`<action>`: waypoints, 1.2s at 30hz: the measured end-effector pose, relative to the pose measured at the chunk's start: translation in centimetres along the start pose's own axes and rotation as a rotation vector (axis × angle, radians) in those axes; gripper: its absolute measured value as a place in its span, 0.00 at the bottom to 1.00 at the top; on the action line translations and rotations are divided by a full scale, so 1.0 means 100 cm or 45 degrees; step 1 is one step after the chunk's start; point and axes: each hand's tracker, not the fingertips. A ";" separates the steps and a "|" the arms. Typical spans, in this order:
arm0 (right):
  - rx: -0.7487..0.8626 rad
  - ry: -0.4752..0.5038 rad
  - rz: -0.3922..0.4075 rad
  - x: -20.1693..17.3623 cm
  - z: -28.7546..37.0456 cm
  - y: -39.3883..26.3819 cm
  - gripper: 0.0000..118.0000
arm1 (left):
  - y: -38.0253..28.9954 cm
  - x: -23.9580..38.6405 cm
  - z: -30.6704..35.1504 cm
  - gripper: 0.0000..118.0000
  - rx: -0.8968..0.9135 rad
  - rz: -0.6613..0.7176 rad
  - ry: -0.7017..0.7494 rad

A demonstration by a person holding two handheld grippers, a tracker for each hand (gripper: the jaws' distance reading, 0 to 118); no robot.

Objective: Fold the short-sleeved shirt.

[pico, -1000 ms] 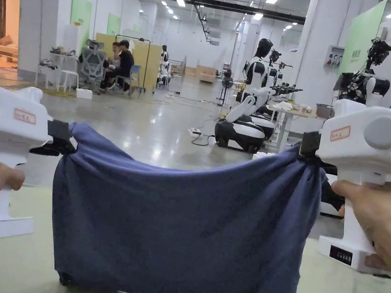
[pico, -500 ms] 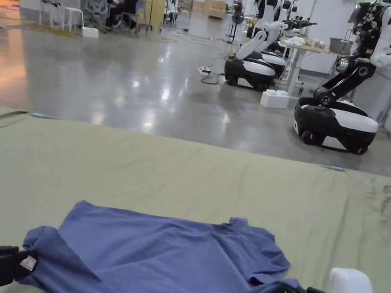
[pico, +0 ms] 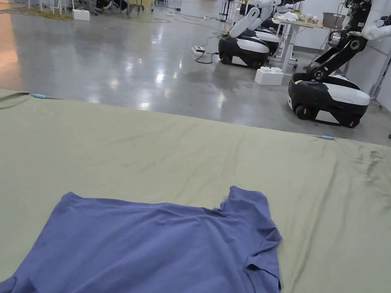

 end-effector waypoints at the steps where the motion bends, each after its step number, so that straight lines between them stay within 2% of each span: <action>1: -0.032 -0.053 -0.003 0.001 -0.005 0.001 0.16 | 0.000 -0.005 -0.007 0.04 -0.051 0.080 0.014; 2: -0.103 -0.091 -0.031 0.004 -0.008 0.002 0.36 | 0.001 -0.013 -0.012 0.24 -0.110 0.183 -0.006; 3: -0.149 -0.119 -0.067 0.007 -0.007 0.002 0.53 | 0.000 -0.020 -0.012 0.53 -0.144 0.280 -0.071; 4: -0.140 -0.103 -0.110 0.011 0.000 0.001 0.56 | -0.004 -0.022 -0.006 0.74 -0.129 0.361 -0.148; 5: -0.088 -0.051 -0.175 0.014 0.016 0.002 0.56 | -0.007 -0.020 0.006 0.75 -0.048 0.392 -0.197; 7: 0.017 -0.029 -0.241 0.014 0.051 0.002 0.60 | -0.008 -0.007 0.035 0.75 0.078 0.363 -0.241; 9: 0.194 -0.073 -0.240 0.006 0.089 0.003 0.60 | -0.007 0.015 0.070 0.75 0.216 0.285 -0.173; 10: 0.310 -0.084 -0.227 -0.002 0.109 0.005 0.60 | -0.010 0.036 0.090 0.75 0.311 0.189 -0.112; 12: 0.515 -0.094 -0.202 -0.015 0.140 0.008 0.60 | -0.012 0.071 0.117 0.73 0.437 0.035 0.052; 13: 0.613 -0.076 -0.187 -0.021 0.151 0.009 0.53 | -0.016 0.087 0.128 0.66 0.516 -0.033 0.092; 14: 0.675 -0.050 -0.165 -0.026 0.159 0.012 0.10 | -0.021 0.102 0.135 0.31 0.613 -0.044 0.131; 15: 0.729 -0.029 -0.159 -0.031 0.164 0.015 0.02 | -0.022 0.114 0.141 0.00 0.672 -0.033 0.184; 16: 0.746 -0.019 -0.116 -0.037 0.165 0.024 0.02 | -0.020 0.123 0.143 0.00 0.688 -0.029 0.187; 17: 0.760 -0.090 -0.119 -0.041 0.164 0.028 0.02 | -0.022 0.131 0.147 0.00 0.742 -0.008 0.292; 19: 0.652 0.061 -0.136 -0.033 0.151 0.056 0.02 | -0.014 0.139 0.154 0.00 0.693 -0.090 0.262; 21: 0.683 0.017 -0.160 -0.027 0.130 0.083 0.02 | -0.009 0.144 0.156 0.00 0.674 -0.113 0.249; 23: 0.613 0.069 -0.164 -0.007 0.091 0.131 0.02 | -0.010 0.134 0.139 0.00 0.672 -0.128 0.241; 25: 0.488 -0.037 -0.197 0.016 0.017 0.186 0.04 | -0.009 0.134 0.132 0.00 0.641 -0.128 0.253; 26: 0.362 -0.069 -0.216 0.032 -0.027 0.216 0.22 | -0.009 0.135 0.121 0.00 0.639 -0.113 0.254; 28: 0.088 -0.139 -0.239 0.064 -0.120 0.256 0.68 | -0.012 0.131 0.115 0.00 0.614 -0.063 0.190; 29: -0.022 -0.169 -0.309 0.080 -0.162 0.261 0.73 | -0.013 0.130 0.112 0.00 0.611 -0.036 0.197; 31: -0.137 -0.274 -0.324 0.104 -0.222 0.262 0.72 | -0.017 0.126 0.103 0.00 0.591 -0.022 0.203; 33: -0.251 -0.284 -0.382 0.119 -0.258 0.252 0.72 | -0.017 0.126 0.099 0.00 0.578 -0.014 0.231; 34: -0.297 -0.218 -0.451 0.124 -0.270 0.245 0.72 | -0.018 0.126 0.095 0.00 0.570 -0.007 0.235; 35: -0.332 -0.174 -0.428 0.122 -0.273 0.235 0.64 | -0.016 0.124 0.093 0.00 0.565 -0.010 0.235; 36: -0.366 -0.202 -0.351 0.120 -0.279 0.231 0.47 | -0.013 0.122 0.090 0.00 0.563 -0.013 0.236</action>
